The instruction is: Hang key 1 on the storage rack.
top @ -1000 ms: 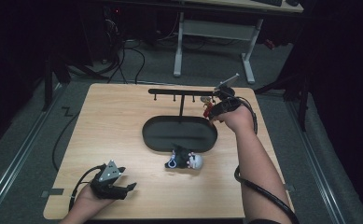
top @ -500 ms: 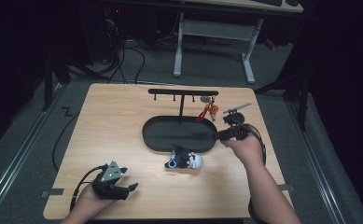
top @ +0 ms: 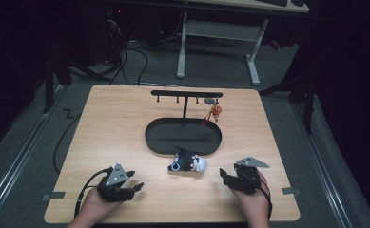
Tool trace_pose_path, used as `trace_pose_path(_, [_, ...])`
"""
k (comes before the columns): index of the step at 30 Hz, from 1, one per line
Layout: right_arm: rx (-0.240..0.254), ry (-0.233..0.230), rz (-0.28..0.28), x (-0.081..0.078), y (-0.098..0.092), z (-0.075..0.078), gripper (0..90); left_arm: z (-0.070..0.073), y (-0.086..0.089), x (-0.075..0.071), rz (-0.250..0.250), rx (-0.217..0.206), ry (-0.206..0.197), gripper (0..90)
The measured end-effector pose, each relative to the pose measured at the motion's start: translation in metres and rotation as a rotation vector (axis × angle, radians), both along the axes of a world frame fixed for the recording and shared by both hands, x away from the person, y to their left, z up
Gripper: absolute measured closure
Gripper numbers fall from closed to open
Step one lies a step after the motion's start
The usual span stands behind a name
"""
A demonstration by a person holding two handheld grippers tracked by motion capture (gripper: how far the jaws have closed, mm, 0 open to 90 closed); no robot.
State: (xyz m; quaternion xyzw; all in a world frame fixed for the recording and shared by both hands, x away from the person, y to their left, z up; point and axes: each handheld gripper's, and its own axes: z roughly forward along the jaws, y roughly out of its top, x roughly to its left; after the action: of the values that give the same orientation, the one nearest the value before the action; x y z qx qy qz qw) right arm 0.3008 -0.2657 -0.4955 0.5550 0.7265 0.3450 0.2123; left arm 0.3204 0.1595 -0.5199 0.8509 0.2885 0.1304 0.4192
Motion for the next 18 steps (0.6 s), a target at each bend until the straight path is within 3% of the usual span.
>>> trace_pose_path(2, [0.057,-0.047,-0.042,-0.017,-0.01,-0.006,45.1,0.002,-0.008,0.005,0.037,-0.014,-0.009,69.1])
trace_pose_path(3, [0.108,-0.01,-0.049,-0.02,-0.013,-0.006,45.9,0.003,-0.012,0.007,0.055,-0.022,-0.014,76.1])
trace_pose_path(4, [0.12,0.002,-0.028,-0.021,-0.015,-0.005,45.8,0.004,-0.015,0.009,0.074,-0.037,-0.017,81.9])
trace_pose_path(6, [0.102,-0.025,-0.019,-0.024,-0.017,-0.003,47.3,0.006,-0.03,0.017,0.112,-0.047,-0.028,89.1])
trace_pose_path(13, [0.146,-0.015,0.001,-0.023,-0.019,-0.003,49.3,0.013,-0.11,0.047,0.158,0.0,-0.045,89.6])
trace_pose_path(18, [0.155,-0.013,0.007,-0.024,-0.019,-0.002,49.4,0.007,-0.137,0.063,0.158,0.03,-0.023,89.6])
